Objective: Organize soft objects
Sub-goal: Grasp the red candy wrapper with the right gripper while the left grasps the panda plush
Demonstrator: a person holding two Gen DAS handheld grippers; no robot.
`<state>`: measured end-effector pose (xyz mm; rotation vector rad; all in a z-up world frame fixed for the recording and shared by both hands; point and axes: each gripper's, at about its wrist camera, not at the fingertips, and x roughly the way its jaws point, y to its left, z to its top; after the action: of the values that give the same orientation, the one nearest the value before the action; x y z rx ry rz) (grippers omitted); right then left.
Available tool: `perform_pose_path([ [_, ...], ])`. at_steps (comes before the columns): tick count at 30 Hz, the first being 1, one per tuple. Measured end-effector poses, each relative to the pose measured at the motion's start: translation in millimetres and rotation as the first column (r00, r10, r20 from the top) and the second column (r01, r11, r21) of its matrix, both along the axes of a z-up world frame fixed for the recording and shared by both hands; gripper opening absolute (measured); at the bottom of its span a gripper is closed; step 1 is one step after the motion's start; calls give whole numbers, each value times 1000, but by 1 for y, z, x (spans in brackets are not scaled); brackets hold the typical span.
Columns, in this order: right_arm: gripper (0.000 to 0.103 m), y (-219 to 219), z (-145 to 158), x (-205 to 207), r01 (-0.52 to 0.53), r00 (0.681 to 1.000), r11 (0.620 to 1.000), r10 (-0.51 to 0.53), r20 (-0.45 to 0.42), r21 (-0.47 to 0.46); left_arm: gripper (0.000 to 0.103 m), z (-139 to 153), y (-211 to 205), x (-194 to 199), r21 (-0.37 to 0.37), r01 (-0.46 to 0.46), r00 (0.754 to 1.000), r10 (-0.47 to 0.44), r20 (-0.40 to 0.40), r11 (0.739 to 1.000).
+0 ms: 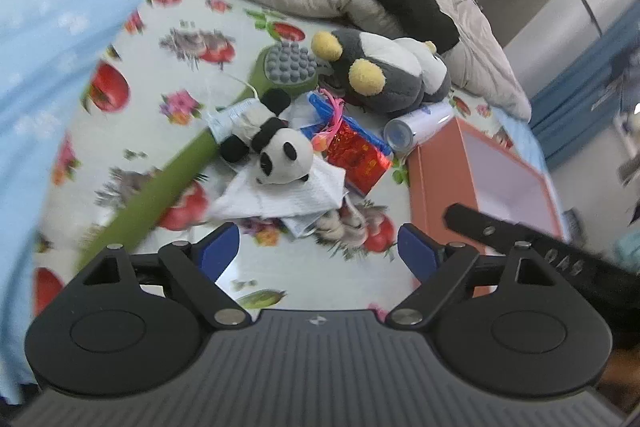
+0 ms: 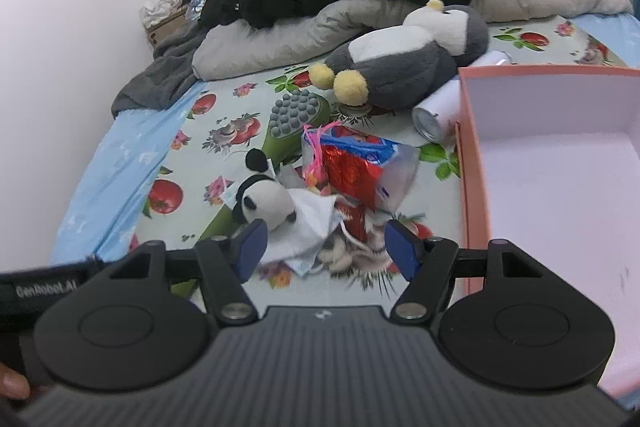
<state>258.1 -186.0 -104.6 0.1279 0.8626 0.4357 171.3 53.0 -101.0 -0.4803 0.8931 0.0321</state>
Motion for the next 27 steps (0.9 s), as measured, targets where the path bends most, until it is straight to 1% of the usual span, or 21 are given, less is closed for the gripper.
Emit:
perform_pose_path([
  [2, 67, 7, -9, 15, -2, 1000, 1000, 2, -7, -11, 87, -12, 8, 17, -60, -16, 1000, 15, -15, 998],
  [3, 65, 10, -15, 23, -1, 1000, 1000, 1, -15, -15, 87, -17, 12, 26, -71, -23, 999, 22, -23, 997],
  [4, 61, 13, -21, 33, 0, 1000, 1000, 0, -25, -20, 86, -22, 15, 35, -70, -29, 999, 27, -29, 997],
  [5, 60, 15, -25, 40, 4, 1000, 1000, -5, -30, -23, 86, -27, 17, 43, -69, -33, 999, 31, -33, 997],
  [9, 56, 25, -46, 70, 32, 999, 998, -34, -35, -58, 82, -47, 29, 77, -77, -54, 998, 50, -49, 996],
  [12, 56, 30, -62, 89, 56, 998, 995, -59, -34, -85, 78, -61, 36, 97, -82, -64, 997, 60, -57, 995],
  [13, 56, 32, -67, 93, 59, 997, 994, -63, -34, -88, 78, -66, 38, 104, -89, -71, 996, 65, -67, 993],
  [15, 55, 37, -76, 101, 63, 997, 993, -67, -35, -103, 74, -78, 44, 114, -126, -92, 993, 82, -87, 988],
  [18, 46, 41, -88, 111, 65, 995, 993, -72, -62, -102, 74, -92, 48, 129, -137, -115, 989, 100, -113, 984],
  [19, 40, 42, -92, 113, 71, 994, 991, -80, -77, -112, 74, -95, 48, 132, -134, -113, 988, 98, -115, 984],
  [20, 36, 43, -94, 115, 76, 992, 990, -86, -91, -115, 71, -98, 48, 135, -133, -110, 988, 95, -118, 985],
  [21, 29, 43, -96, 116, 71, 991, 991, -83, -102, -118, 69, -101, 48, 138, -133, -107, 988, 91, -121, 985],
  [22, 22, 44, -97, 116, 65, 991, 991, -78, -108, -119, 64, -103, 47, 139, -134, -105, 988, 87, -128, 985],
  [23, 20, 45, -97, 115, 62, 991, 991, -76, -109, -122, 59, -105, 47, 140, -137, -101, 988, 83, -133, 985],
  [25, 11, 43, -95, 113, 68, 991, 990, -81, -106, -123, 57, -110, 45, 142, -146, -92, 987, 70, -146, 985],
  [27, 7, 42, -89, 109, 70, 992, 991, -81, -97, -114, 55, -111, 43, 141, -152, -89, 986, 66, -151, 984],
])
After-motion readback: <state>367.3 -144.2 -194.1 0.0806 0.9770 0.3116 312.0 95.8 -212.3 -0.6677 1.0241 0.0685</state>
